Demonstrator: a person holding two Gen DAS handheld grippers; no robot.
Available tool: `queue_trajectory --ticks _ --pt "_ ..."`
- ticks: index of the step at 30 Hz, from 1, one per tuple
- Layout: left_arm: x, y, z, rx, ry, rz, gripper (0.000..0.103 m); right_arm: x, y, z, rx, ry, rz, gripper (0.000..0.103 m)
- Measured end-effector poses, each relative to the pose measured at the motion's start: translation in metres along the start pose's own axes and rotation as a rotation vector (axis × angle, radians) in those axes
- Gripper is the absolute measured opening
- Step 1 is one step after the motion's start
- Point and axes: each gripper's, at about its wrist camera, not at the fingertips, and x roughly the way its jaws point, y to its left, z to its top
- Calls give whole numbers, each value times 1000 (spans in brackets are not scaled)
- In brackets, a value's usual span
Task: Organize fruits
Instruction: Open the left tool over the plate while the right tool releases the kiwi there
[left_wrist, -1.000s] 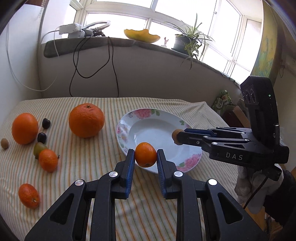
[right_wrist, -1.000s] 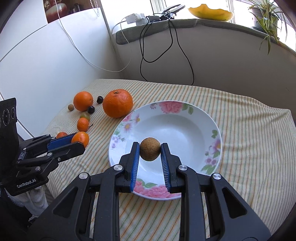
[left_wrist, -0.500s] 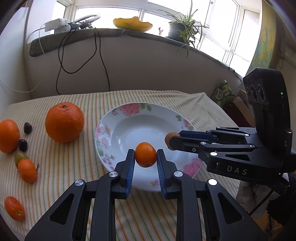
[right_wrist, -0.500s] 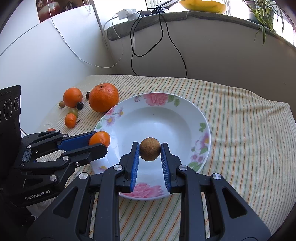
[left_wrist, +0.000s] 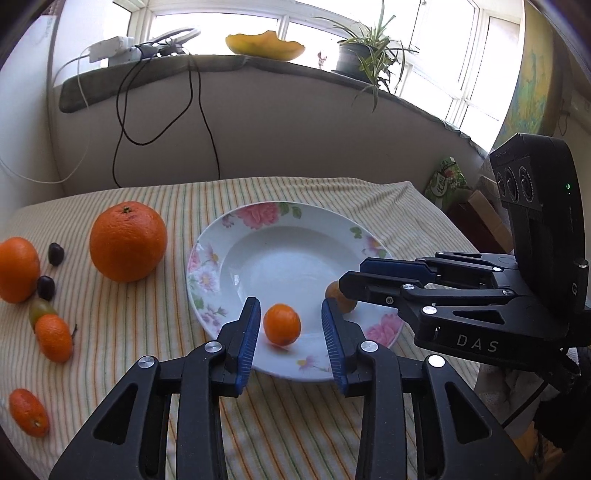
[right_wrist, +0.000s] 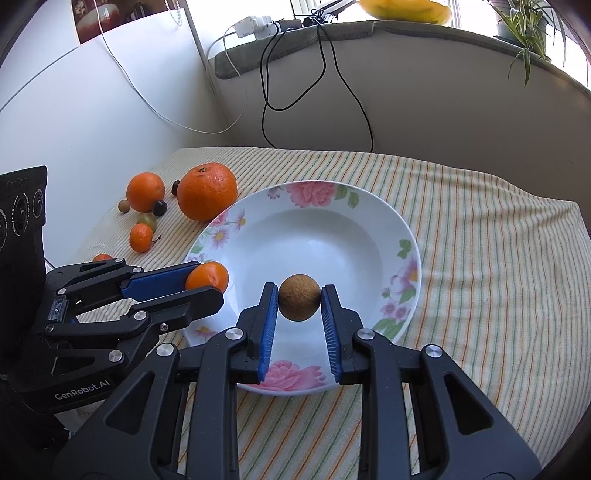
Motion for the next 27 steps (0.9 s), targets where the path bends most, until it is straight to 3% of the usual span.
queue_trajectory --ticks 1,3,7,11,12,14,18,20,23,27 --pt "-1 0 0 0 -2 0 34 -1 0 0 3 -2 -2 30" --pt "-3 0 -1 3 -6 5 34 -4 -1 0 7 -10 -4 46" --pt "-8 2 -2 -3 -13 6 34 -9 0 1 12 -23 -10 48" --pt "-14 4 -4 -8 -20 10 34 -15 -1 3 17 -42 -28 68" --pt "-15 5 -5 -10 -22 11 35 -17 -1 3 19 -45 -26 70" --pt "-17 7 -5 -15 -25 14 46 -19 1 5 18 -48 -25 70" --pt "-24 11 -5 -29 -39 14 54 -22 6 8 10 -55 -29 79" --pt "-27 13 -5 -41 -43 19 70 -23 7 9 17 -58 -25 80" --pt "-33 19 -5 -58 -52 25 72 -23 6 12 35 -49 -9 81" --pt "-40 30 -3 -85 -58 38 78 -23 6 16 55 -47 10 89"
